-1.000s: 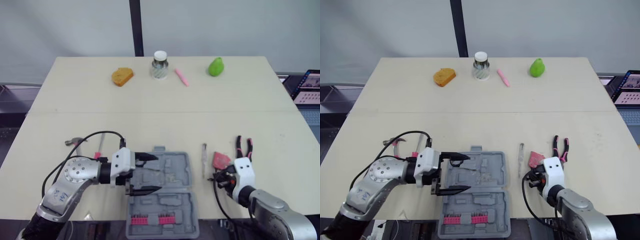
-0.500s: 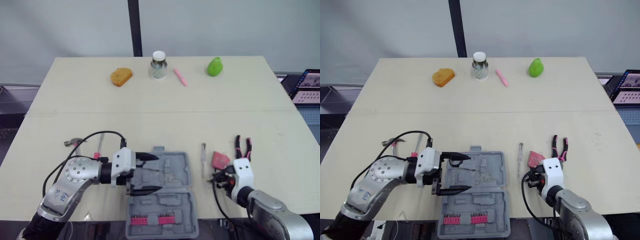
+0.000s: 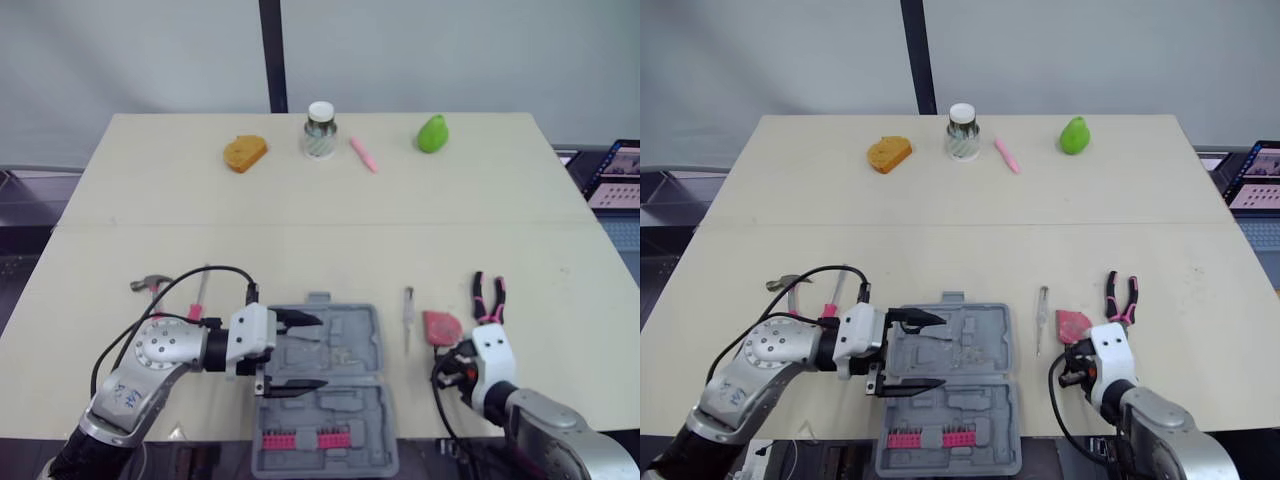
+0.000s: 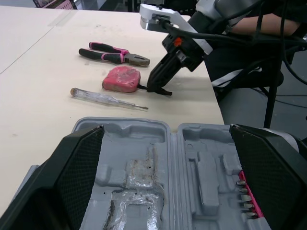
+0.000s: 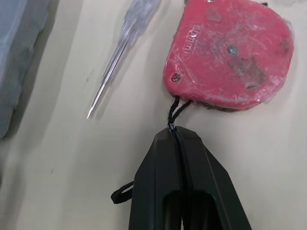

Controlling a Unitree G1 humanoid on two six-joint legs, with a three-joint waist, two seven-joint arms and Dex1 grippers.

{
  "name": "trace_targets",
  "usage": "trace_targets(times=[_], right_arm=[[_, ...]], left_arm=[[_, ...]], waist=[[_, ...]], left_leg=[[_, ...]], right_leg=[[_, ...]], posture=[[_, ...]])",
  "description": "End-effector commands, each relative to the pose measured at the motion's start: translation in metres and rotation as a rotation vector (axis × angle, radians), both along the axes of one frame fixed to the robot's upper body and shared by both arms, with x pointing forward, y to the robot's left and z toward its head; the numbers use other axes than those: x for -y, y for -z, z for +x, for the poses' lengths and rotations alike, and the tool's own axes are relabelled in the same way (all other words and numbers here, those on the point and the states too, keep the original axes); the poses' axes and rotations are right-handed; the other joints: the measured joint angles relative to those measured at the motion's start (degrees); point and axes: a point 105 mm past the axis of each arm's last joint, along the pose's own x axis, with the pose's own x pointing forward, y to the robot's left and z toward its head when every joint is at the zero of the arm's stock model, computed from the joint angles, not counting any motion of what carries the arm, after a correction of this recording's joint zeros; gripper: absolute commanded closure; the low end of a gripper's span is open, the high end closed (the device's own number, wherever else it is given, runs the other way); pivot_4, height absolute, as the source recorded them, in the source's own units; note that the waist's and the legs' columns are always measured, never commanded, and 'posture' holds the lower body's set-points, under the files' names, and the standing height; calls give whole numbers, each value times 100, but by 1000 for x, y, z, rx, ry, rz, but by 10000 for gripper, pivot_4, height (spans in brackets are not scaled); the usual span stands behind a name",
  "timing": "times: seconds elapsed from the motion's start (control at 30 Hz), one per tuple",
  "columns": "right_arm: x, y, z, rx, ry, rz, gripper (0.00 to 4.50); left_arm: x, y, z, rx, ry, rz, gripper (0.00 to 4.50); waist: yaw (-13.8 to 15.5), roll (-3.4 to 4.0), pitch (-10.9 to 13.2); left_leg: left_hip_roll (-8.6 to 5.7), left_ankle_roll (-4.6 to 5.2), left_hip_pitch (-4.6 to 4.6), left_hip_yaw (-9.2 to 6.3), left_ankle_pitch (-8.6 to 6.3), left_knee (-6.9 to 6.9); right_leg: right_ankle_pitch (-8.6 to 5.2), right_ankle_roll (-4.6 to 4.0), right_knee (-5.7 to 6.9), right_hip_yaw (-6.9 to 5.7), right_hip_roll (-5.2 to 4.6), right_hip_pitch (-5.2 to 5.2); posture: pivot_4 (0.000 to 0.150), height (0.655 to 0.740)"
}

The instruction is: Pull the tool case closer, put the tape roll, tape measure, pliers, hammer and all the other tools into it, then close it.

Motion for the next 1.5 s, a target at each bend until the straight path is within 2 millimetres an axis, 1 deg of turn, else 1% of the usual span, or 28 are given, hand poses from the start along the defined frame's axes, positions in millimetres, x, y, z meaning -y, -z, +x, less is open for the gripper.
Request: trace_targets(times=[0.03, 0.23, 0.4, 0.5, 0.6, 0.87, 1.07, 1.17, 1.23, 1.27, 1.3, 1.33, 1.4, 1.47, 1.5], right_arm=[[-7, -7, -9, 10, -53, 14, 44802], [-10, -3, -28, -30, -51, 31, 44802], [-12, 1, -45, -61, -45, 37, 44802], [-12, 5, -54, -82, -36, 39, 44802], [-16, 6, -62, -96, -36, 53, 44802], [-19, 7, -63, -95, -32, 67, 44802], [-23, 7, -61, -110, -77, 82, 44802], [-19, 0, -65, -119, -137, 94, 36040], [-16, -8, -67, -131, -198, 116, 26729], [-15, -10, -68, -138, -217, 127, 21379], [-13, -15, -68, -130, -268, 129, 16535], [-4, -19, -64, -123, -311, 105, 12013], [9, -28, -57, -109, -397, 69, 898], [18, -39, -45, -67, -508, 53, 313], [21, -45, -40, -39, -595, 35, 313]], left_arm=[[0, -2, -3, 20, 13, -5, 0], [-5, 1, -3, 20, 21, 20, 0], [-6, 9, -11, 6, 62, 54, 0], [-7, 10, -11, 7, 71, 58, 0], [-6, 9, -11, 8, 79, 58, 0], [-6, 8, -10, 13, 90, 70, 0], [-4, 6, -12, 15, 89, 64, 0], [-4, 4, -15, 8, 79, 58, 0], [-5, 4, -18, 2, 63, 47, 0], [-4, 4, -18, 0, 58, 44, 0], [-5, 5, -20, -1, 53, 41, 0], [-5, 6, -21, -2, 48, 38, 0], [-5, 7, -22, 1, 36, 33, 0], [-5, 6, -22, 10, 17, 22, 0], [-5, 7, -23, 13, 12, 18, 0]], waist=[[-1, 0, 0], [4, 0, 0], [2, 1, 0], [8, 1, -1], [7, 2, -1], [4, 3, -2], [6, 3, -2], [4, 3, -2], [5, 3, -2], [6, 3, -2], [8, 3, -3], [6, 3, -3], [5, 2, -3], [9, 1, -3], [5, 1, -3]], left_leg=[[0, 0, 0, 1, 0, 0], [0, 0, 0, 0, 0, 0], [1, 0, 0, 0, 0, -1], [1, 0, 0, 0, 0, 0], [1, 0, 0, -1, -1, 0], [2, -1, 0, -1, -1, -1], [1, 0, 0, -1, -1, 0], [1, 0, 0, -1, -1, 0], [0, 2, 0, 0, -3, 0], [0, 3, 0, 0, -3, 0], [1, 4, 2, -1, -3, 1], [2, 4, 2, -2, -3, 1], [2, 5, 4, 0, -4, 2], [1, 8, 7, -1, -5, 4], [1, 8, 8, -2, -5, 5]], right_leg=[[0, 0, 0, 1, 0, 0], [0, 0, 0, 1, 0, 0], [0, 0, 0, 1, 0, 0], [0, -1, -1, 1, -1, 0], [-1, -1, -2, 2, -1, 0], [-1, -2, -1, 2, -1, -1], [-1, -2, -2, 3, -1, -1], [-1, -2, -1, 2, -1, -1], [-1, -1, -3, 3, -2, 0], [-1, -1, -4, 3, -2, 1], [-1, -1, -5, 2, -2, 5], [-1, -1, -6, 1, -1, 5], [-1, -1, -8, 2, -1, 8], [0, -1, -13, 0, -1, 17], [0, -1, -14, -1, -1, 18]], posture=[[1500, 7400], [1500, 7400], [1500, 7400], [1500, 7400], [1500, 7400], [1500, 7400], [1500, 7400], [1500, 7400], [1500, 7400], [1500, 7400], [1500, 7400], [1500, 7400], [1500, 7400], [1500, 7400], [1500, 7400]])
